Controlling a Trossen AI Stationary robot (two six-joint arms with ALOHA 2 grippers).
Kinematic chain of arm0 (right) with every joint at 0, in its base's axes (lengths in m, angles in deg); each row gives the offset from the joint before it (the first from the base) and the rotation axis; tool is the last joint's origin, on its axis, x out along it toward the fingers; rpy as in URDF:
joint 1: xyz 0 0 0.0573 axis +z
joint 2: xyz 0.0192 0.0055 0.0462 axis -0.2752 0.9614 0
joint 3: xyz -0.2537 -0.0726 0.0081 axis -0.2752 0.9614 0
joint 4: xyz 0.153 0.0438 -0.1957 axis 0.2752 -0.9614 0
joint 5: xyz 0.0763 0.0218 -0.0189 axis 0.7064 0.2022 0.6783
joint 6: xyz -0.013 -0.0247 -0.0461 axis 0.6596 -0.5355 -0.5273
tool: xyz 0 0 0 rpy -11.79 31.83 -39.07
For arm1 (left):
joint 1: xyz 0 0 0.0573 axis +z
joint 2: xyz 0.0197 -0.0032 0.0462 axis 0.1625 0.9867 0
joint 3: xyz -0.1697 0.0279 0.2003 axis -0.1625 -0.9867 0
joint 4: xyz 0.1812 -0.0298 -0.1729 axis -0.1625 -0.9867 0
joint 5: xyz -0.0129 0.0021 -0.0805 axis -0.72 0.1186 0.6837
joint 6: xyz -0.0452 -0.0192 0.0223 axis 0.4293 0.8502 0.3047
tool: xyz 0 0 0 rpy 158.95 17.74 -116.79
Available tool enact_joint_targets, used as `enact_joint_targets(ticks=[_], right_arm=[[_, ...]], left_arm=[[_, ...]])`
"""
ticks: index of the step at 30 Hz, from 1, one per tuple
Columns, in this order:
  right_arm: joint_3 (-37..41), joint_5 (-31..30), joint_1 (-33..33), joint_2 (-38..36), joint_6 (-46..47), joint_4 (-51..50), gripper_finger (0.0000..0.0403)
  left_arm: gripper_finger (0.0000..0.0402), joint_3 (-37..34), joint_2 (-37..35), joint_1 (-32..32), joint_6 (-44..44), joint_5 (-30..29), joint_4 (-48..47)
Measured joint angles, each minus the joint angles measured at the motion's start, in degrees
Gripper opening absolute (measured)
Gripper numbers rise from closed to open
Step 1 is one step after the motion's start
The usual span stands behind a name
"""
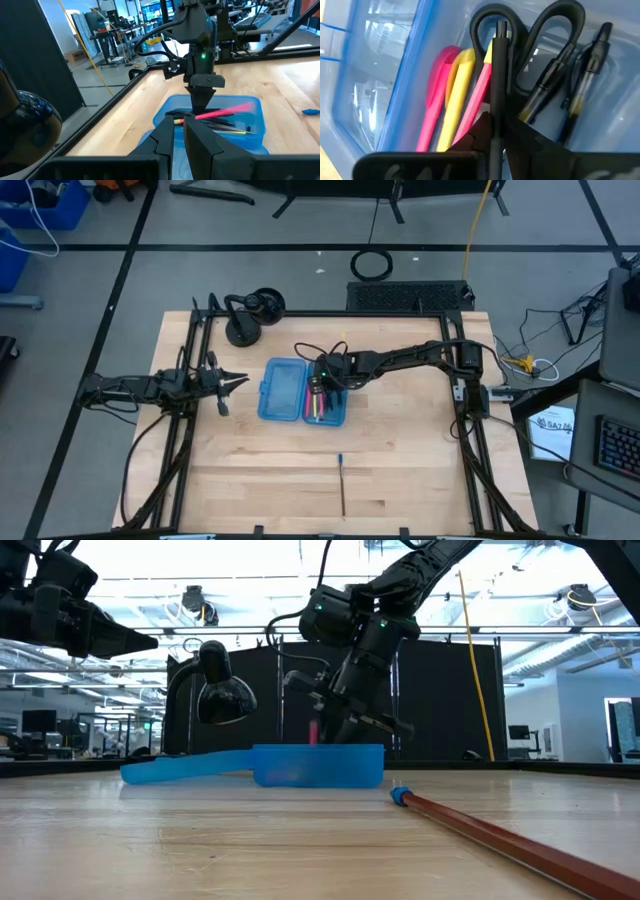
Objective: Pick & place school supplies into a supply box
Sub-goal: Put the black pen into the blue supply box, then put the brown pencil into the blue supply box
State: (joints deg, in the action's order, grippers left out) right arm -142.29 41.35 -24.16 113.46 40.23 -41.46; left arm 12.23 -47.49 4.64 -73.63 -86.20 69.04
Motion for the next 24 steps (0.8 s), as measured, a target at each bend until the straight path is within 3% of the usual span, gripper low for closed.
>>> enact_joint_targets(ticks=[16,24], right_arm=[[0.5,-2.1,0.8,-4.3,-1.3,2.5,0.0099],[0.5,-3.6,4.8,-14.6,-8.2,3.9,0.01]], left_arm=[[0.0047,0.0,0.0,0.0,0.3,0.4,0.0],[0.0047,0.0,0.0,0.0,0.0,0.4,-0.4]])
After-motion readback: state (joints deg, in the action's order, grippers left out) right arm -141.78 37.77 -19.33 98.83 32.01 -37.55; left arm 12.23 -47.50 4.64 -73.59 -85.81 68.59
